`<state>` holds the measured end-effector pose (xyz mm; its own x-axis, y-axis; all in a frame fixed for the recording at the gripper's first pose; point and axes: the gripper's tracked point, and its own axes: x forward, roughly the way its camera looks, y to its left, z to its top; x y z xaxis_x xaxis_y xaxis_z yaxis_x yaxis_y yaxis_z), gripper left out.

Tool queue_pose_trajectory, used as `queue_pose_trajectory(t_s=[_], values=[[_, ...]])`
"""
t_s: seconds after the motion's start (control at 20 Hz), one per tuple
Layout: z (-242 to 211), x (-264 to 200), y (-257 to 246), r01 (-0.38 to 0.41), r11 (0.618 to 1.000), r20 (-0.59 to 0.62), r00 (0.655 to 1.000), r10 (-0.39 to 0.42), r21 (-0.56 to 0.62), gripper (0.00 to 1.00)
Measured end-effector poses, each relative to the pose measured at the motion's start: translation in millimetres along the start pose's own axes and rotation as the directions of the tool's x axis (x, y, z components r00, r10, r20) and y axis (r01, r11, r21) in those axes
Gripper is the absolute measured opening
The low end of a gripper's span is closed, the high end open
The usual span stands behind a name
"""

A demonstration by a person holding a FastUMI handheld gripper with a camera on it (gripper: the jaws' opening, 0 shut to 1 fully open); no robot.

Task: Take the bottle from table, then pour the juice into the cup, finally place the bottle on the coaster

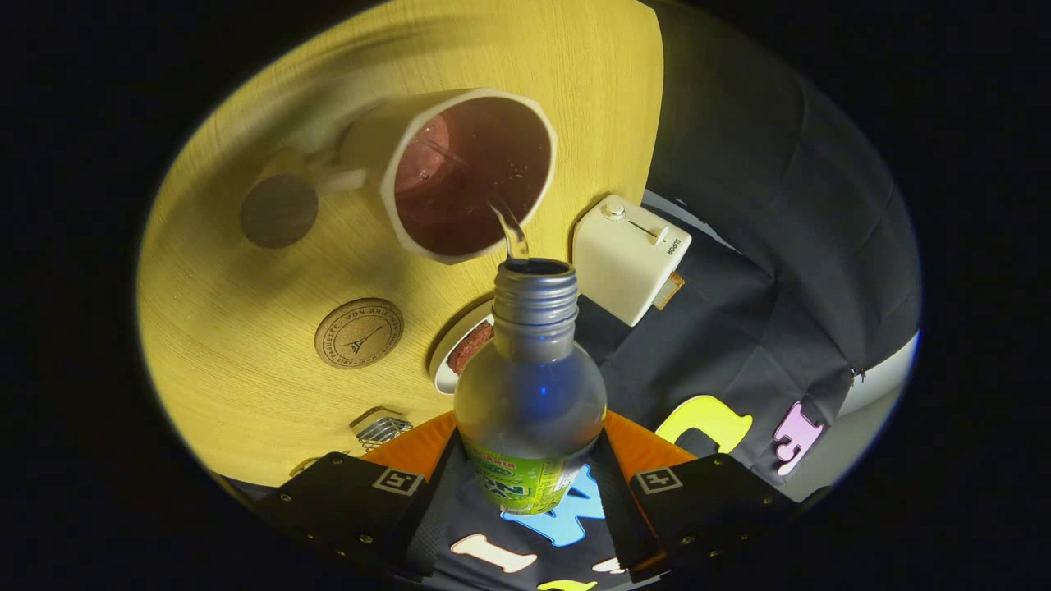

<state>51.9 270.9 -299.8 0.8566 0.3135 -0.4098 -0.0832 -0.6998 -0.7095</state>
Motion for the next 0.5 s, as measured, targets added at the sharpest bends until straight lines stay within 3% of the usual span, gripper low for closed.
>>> queue_pose_trajectory(t_s=[0.5], values=[[6.4,-4.0,2.6,-0.009,1.0,-0.004,1.0,0.009,-0.02,0.79]])
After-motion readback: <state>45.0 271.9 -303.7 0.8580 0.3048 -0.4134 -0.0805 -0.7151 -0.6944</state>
